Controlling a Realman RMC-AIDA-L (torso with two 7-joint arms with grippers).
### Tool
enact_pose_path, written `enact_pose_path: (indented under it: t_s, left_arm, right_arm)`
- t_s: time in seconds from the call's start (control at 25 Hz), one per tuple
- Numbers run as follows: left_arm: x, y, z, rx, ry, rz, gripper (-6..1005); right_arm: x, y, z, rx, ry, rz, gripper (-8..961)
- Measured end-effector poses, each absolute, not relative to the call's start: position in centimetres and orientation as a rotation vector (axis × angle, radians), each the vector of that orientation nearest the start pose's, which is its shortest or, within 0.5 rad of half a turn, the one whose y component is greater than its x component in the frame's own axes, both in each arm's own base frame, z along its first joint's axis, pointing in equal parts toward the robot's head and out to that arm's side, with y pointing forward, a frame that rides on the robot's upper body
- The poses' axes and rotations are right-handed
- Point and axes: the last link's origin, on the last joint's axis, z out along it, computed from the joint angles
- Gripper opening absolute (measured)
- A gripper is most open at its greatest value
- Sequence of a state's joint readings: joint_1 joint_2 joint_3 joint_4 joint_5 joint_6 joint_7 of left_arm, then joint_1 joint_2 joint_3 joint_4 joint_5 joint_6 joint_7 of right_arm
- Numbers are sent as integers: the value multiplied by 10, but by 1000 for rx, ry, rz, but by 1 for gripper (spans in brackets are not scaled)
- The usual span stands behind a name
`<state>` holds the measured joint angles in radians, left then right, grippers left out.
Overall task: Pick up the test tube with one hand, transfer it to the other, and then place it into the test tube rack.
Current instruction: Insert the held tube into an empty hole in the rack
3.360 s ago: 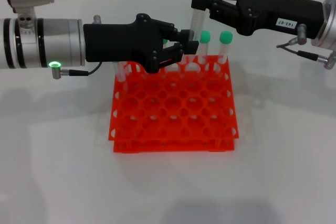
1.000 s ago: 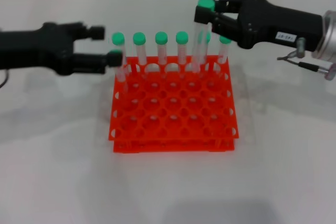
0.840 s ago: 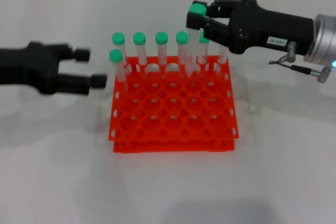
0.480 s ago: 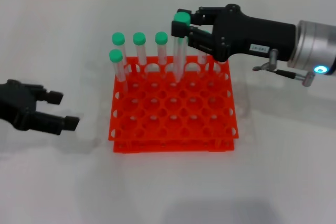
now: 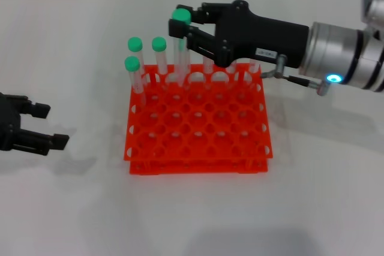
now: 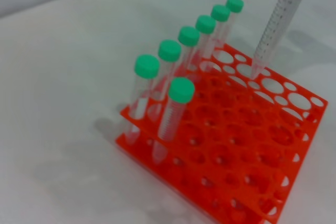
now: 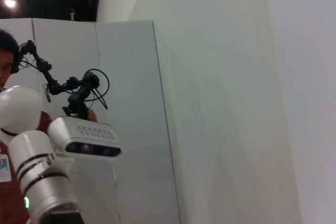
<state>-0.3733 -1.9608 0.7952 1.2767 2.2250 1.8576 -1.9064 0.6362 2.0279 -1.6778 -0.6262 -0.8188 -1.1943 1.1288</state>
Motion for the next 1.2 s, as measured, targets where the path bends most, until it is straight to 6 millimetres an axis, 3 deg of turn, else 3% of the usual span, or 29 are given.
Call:
enact_pose_path:
  t_s: [0.28,0.84,1.2]
  left_arm:
    - [-277,294,116,-2754,-774,-104,888]
    - [-276,290,102,-2810,-726,-104,888]
    - [-277,288,98,-2826,-726,-93,888]
  right_arm:
    - [125,368,-60,-2598,251,1175,284]
    - [122,361,-72,-2561,110,1164,290]
    - [116,370,-87,-2585,84,1034,293]
